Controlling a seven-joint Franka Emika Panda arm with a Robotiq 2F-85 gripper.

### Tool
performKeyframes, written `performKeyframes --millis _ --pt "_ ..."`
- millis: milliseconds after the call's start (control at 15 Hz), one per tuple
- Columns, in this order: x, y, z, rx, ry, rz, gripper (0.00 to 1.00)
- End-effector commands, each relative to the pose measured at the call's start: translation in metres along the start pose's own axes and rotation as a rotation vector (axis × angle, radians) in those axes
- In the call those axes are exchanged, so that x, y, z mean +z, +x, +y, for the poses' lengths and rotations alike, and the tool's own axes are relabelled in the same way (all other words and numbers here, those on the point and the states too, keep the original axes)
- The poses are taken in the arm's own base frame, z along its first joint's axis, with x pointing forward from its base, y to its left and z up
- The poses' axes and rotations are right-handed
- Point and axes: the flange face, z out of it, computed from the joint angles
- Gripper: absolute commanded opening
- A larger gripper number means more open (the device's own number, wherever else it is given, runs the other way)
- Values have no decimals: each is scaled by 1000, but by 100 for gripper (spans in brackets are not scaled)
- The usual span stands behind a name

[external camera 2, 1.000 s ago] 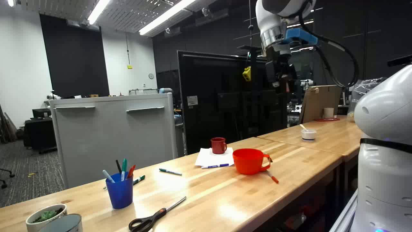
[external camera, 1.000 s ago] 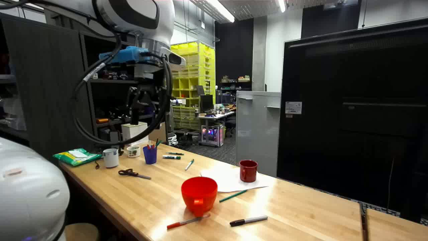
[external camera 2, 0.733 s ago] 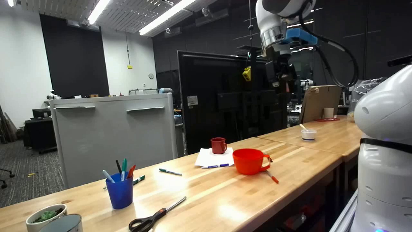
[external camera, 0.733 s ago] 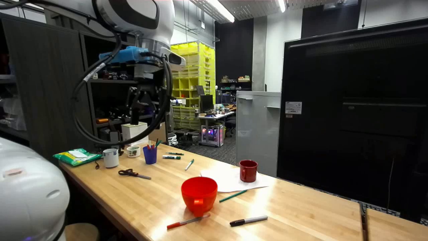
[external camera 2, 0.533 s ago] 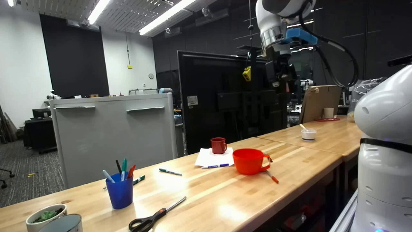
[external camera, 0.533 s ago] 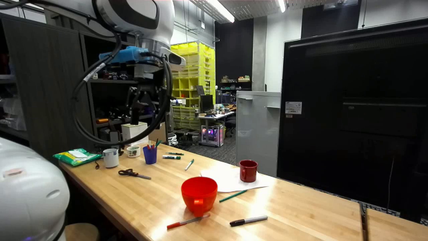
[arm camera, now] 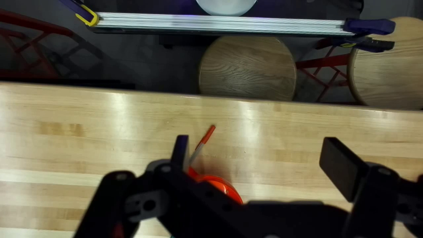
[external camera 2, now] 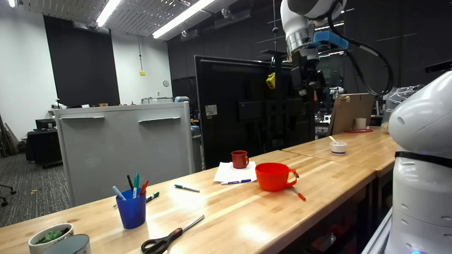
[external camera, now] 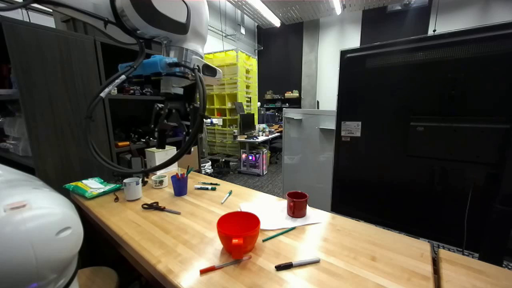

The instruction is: Put the pen into the blue cup

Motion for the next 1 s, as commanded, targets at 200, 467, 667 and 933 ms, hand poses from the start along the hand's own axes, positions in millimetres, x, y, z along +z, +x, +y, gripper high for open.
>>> performKeyframes --millis 200,467,667,933 --pt "-1 0 0 0 0 -1 100" --pt "3 7 -3 -12 -10 -14 100" --pt "9 20 -5 -18 -16 -40 100" --pt "30 41 10 50 17 -103 100"
